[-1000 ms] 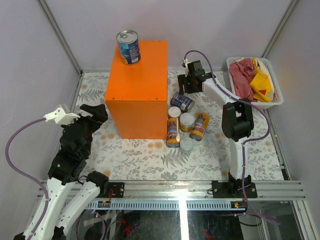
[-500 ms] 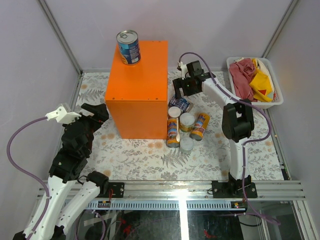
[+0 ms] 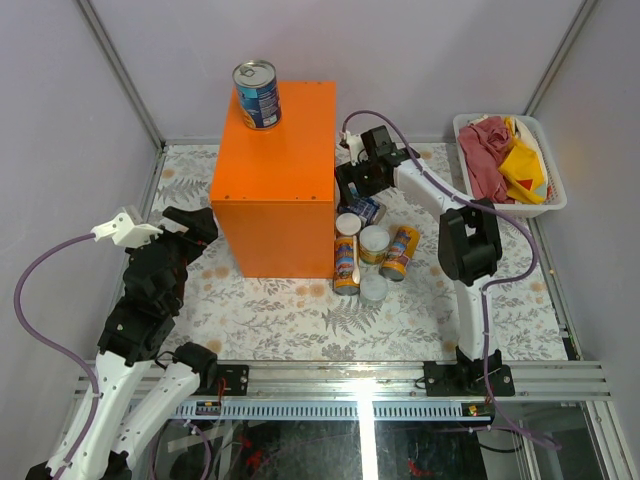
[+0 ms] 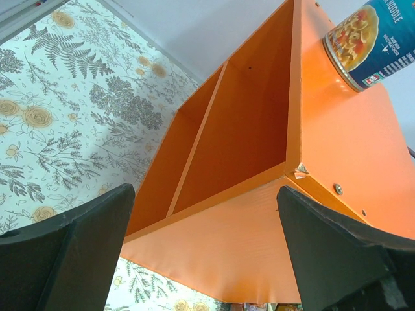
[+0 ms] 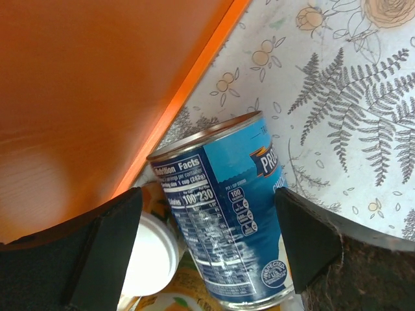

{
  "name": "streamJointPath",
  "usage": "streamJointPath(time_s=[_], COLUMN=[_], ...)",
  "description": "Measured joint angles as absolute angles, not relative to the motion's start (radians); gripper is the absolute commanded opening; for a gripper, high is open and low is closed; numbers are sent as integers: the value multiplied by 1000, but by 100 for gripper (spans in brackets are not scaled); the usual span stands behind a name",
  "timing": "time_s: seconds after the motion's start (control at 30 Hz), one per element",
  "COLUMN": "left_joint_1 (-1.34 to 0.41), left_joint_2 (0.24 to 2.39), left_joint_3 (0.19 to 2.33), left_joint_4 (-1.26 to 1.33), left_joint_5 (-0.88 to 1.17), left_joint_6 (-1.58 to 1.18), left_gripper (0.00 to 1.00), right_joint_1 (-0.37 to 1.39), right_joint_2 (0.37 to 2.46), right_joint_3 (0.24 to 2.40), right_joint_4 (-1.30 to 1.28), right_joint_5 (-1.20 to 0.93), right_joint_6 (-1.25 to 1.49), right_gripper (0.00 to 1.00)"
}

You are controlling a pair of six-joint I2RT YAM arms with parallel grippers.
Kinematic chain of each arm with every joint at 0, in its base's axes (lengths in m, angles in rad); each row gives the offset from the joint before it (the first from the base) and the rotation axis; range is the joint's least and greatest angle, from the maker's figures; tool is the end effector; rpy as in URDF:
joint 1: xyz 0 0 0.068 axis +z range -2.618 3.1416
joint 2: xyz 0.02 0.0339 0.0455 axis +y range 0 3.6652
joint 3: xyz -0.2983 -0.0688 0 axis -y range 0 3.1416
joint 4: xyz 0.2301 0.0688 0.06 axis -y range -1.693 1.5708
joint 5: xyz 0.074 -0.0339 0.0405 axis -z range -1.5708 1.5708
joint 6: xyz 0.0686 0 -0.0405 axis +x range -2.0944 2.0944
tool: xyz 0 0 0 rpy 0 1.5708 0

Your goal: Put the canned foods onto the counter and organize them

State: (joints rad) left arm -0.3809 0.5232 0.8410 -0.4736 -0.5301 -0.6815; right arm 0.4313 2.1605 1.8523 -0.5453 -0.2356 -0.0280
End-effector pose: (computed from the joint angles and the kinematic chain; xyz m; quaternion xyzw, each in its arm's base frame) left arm 0.0992 -0.0024 0.3708 -0.2782 0.6997 -0.1461 0.6417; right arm 0.4619 0.2302 0.2428 -0.2518 0.8961 0.1776 0.3195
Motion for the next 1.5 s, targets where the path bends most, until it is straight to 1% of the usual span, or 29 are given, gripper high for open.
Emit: streamJointPath(time_s=[0.17, 0.53, 0.63, 0.8, 1.3, 1.5], left_joint_1=[-381, -381, -381, -381, -381, -381], left_joint_2=[523, 537, 540, 540, 540, 539], left_joint_3=[841, 854, 854, 854, 854, 854], left_joint_4=[-480, -488, -488, -491, -492, -492], left_joint_5=[-530, -530, -530, -531, -532, -537], left_joint_6=[-681, -680, -678, -669, -648, -645], left_gripper=[91, 91, 91, 91, 91, 91], right_joint_1=[431, 429, 429, 428, 427, 424], right_joint_2=[2209, 2256, 2259, 2259, 2313, 2325], right_joint_3=[1884, 1942, 1944, 1934, 2015, 2028], right_joint_4=[-532, -555, -554, -548, -611, -604], right_joint_5=[-183, -176, -173, -173, -143, -91], right_joint_6=[-43, -25, -25, -23, 25, 94], right_gripper=[89, 90, 92, 93, 91, 88])
